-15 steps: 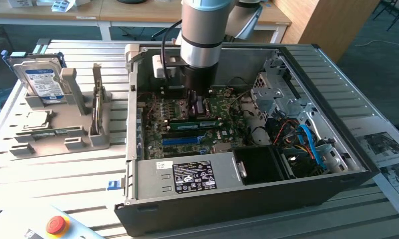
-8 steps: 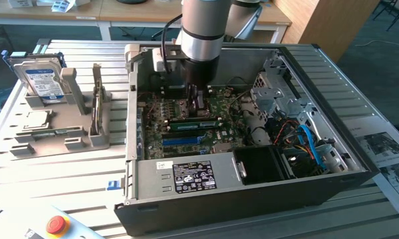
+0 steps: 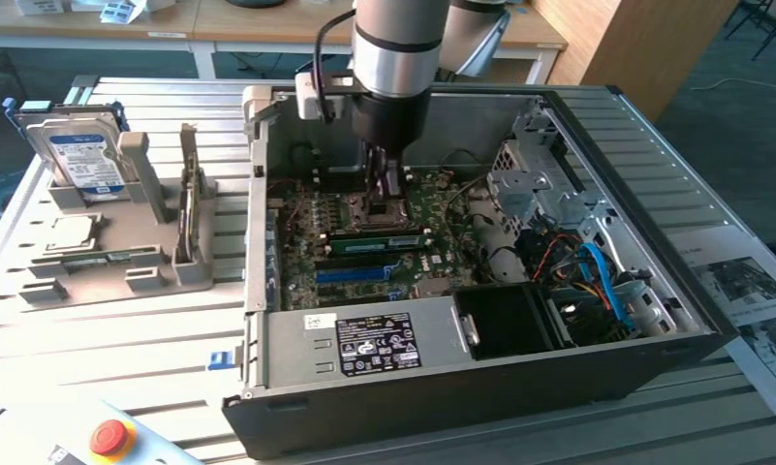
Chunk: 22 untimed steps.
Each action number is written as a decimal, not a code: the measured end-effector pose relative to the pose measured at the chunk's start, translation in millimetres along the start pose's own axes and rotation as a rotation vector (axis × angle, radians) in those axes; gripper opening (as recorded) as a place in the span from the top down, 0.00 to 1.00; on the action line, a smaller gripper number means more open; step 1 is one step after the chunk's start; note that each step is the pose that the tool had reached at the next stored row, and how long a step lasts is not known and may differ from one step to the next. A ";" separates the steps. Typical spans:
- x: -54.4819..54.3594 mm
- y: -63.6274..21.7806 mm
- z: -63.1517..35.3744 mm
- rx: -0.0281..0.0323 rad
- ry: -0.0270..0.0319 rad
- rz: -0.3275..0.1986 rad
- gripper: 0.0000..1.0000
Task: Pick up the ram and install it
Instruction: 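Press down the ram until it locks into place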
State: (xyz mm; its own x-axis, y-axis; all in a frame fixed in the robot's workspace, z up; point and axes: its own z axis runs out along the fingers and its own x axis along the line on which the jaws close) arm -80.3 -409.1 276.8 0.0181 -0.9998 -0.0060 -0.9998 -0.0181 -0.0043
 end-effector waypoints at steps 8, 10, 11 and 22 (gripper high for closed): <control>-0.1 -0.1 -20.5 0.0000 -0.0001 0.000 0.90; -0.2 -0.1 -25.2 0.0001 -0.0001 0.000 0.90; -0.2 -0.1 -27.6 0.0000 0.0000 0.000 0.90; -0.3 -0.2 -48.6 0.0000 -0.0001 0.000 0.90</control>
State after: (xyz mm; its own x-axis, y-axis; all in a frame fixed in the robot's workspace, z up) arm -80.3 -409.1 325.4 0.0181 -0.9998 -0.0061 -0.9998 -0.0181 -0.0043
